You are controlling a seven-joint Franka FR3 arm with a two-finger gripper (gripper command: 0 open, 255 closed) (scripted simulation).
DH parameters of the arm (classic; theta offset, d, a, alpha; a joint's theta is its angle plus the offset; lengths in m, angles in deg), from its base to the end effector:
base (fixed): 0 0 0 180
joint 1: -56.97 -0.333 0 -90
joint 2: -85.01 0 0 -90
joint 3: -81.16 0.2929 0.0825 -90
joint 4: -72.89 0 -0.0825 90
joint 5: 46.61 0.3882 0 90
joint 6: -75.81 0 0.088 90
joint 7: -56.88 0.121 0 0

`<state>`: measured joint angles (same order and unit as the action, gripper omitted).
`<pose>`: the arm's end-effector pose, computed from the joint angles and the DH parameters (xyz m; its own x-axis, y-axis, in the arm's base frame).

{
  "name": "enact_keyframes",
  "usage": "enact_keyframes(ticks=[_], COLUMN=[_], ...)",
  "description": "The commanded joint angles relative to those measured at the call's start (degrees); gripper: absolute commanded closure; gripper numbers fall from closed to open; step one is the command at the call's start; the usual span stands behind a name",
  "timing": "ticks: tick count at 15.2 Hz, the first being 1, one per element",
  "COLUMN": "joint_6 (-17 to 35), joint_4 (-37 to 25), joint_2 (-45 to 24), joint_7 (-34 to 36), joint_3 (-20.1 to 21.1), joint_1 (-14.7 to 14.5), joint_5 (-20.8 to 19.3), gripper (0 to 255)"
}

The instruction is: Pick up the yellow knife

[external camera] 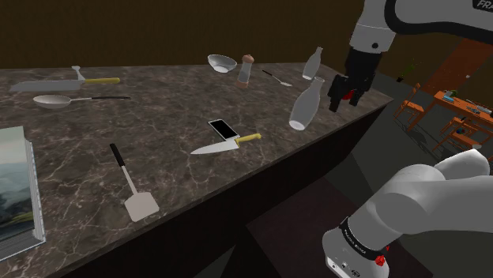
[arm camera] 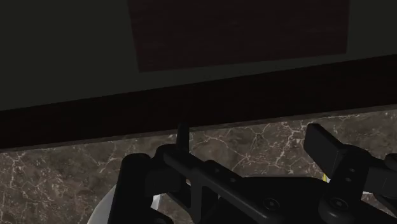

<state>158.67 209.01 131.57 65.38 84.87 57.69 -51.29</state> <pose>0.3050 0.0093 0.5497 0.9867 -0.1306 -0.0964 -0.1159 -0.9827 0.1442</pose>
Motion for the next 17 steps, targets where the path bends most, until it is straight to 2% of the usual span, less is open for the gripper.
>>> enact_keyframes(ticks=[1,9,17], joint_6=[0.0,15.5,33.5], joint_4=[0.0,8.0,9.6], joint_2=[0.0,-3.6,-15.0], joint_7=[0.0,20.3,39.7], joint_3=[0.0,8.6,18.1], joint_1=[0.0,2.0,5.3], joint_5=[0.0,9.0,14.2], gripper=[0,0,0])
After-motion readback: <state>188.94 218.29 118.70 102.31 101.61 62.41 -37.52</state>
